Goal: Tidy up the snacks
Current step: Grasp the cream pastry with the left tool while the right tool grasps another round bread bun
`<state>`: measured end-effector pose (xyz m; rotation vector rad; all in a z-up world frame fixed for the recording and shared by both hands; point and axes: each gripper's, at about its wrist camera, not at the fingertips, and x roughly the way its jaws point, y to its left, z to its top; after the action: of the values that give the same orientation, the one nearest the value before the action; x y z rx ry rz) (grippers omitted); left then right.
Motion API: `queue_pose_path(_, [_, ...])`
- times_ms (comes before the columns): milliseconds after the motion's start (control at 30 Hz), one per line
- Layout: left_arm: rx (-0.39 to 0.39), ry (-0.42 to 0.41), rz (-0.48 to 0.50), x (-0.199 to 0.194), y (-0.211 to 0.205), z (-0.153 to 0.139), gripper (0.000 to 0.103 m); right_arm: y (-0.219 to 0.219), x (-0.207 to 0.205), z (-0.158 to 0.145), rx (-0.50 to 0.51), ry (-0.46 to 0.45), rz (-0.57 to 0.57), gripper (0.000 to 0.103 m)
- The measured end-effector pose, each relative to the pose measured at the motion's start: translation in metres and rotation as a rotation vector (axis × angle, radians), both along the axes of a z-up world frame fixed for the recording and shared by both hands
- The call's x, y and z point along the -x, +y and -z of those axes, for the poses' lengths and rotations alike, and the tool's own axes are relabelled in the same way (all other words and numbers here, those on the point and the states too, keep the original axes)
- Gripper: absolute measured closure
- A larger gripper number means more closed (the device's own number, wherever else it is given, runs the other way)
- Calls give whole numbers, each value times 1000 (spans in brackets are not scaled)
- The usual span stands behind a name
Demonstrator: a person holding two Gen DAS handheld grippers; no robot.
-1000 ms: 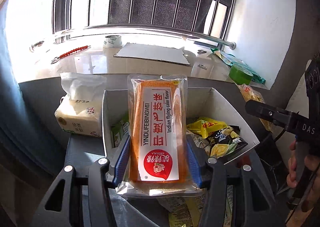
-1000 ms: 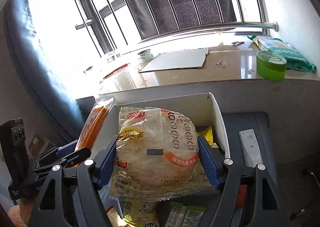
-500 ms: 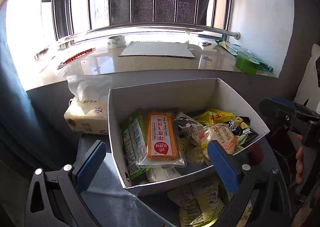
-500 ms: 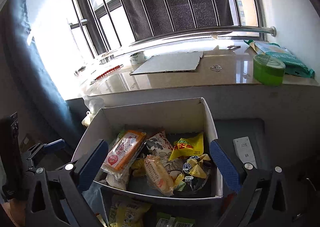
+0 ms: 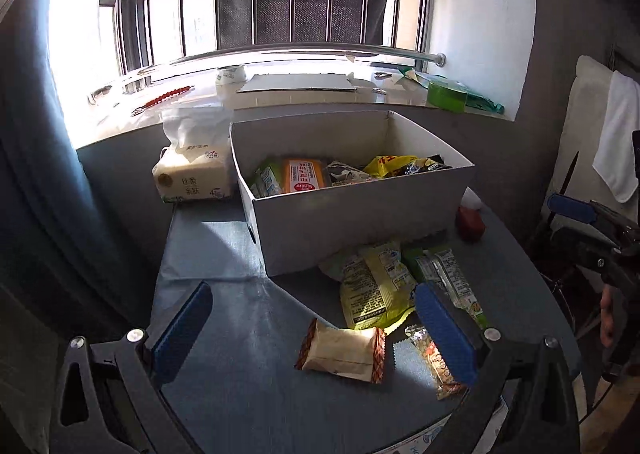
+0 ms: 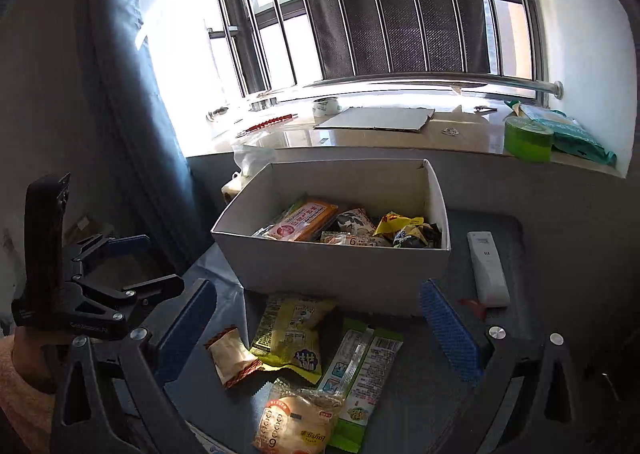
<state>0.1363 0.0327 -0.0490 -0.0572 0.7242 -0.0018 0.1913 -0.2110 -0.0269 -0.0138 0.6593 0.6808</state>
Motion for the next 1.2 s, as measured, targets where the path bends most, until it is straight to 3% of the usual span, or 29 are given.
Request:
queue_pose_path(133, [87,-11,-40,47,-6,30,0,-15,41,38,-4,34,30,0])
queue_pose_path(267, [144,-25,-76,86,-16,53,0,-27,73,75,10,85,130,0])
queue_pose_path(333, [187,-18,-58,100,-20,61,0,-27,86,91,41,101,153,0])
queue_pose_path(500, [174,-40,-68,122,-26,66,0,-14,107,112,163,93,165,0])
queue_pose_path(967, [158,-10,-62,124,-24,78,0,63,69,137,376,84,154,0])
queue_pose_path(1067, [154,3,-70,122,-23,82,0,71,58,145,407,124,145,0])
queue_pose_path(1100, [154,8,-74,122,-22,83,0,72,54,147,400,137,144,3])
queue_pose_path(1200, [155,19,-76,120,-20,86,0,70,54,143,376,132,147,26])
